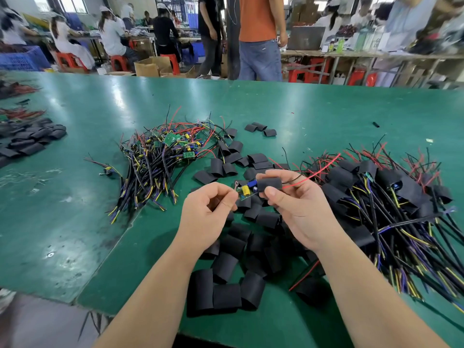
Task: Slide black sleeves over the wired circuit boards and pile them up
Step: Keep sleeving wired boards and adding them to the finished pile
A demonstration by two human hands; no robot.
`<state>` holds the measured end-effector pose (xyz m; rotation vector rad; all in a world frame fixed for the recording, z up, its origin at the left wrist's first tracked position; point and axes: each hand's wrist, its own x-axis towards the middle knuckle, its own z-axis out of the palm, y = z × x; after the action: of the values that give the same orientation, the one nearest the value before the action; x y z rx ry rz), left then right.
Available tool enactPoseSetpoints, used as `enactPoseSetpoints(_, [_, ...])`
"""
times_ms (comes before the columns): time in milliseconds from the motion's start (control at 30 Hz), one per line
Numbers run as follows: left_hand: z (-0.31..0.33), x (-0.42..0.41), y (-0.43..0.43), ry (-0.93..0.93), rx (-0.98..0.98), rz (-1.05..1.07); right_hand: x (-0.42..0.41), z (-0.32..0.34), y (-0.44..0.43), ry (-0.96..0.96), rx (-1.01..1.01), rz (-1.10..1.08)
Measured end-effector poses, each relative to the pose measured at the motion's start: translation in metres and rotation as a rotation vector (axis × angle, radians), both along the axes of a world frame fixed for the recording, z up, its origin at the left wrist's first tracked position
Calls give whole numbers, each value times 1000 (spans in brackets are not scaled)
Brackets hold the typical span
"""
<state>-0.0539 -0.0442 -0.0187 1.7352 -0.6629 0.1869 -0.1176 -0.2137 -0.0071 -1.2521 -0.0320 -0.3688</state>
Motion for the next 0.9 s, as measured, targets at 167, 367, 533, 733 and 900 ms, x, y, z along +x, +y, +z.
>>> enactPoseSetpoints(167, [3,0,2,60,-9,-68,-1,2,-8,-18,-110,38])
enactPoseSetpoints(367, [3,-1,4,187,-63,-202,-7,7,-12,23,-264,21])
enactPoseSetpoints(533, [3,0,4,227,-86,-213,-10,11,-10,54,-351,-32])
enactPoseSetpoints(733, [5,0,6,231,-115,-206,-11,10,-14,54,-299,-62])
enactPoseSetpoints(900, [5,0,6,288,-137,-269,-6,4,-9,58,-269,-36])
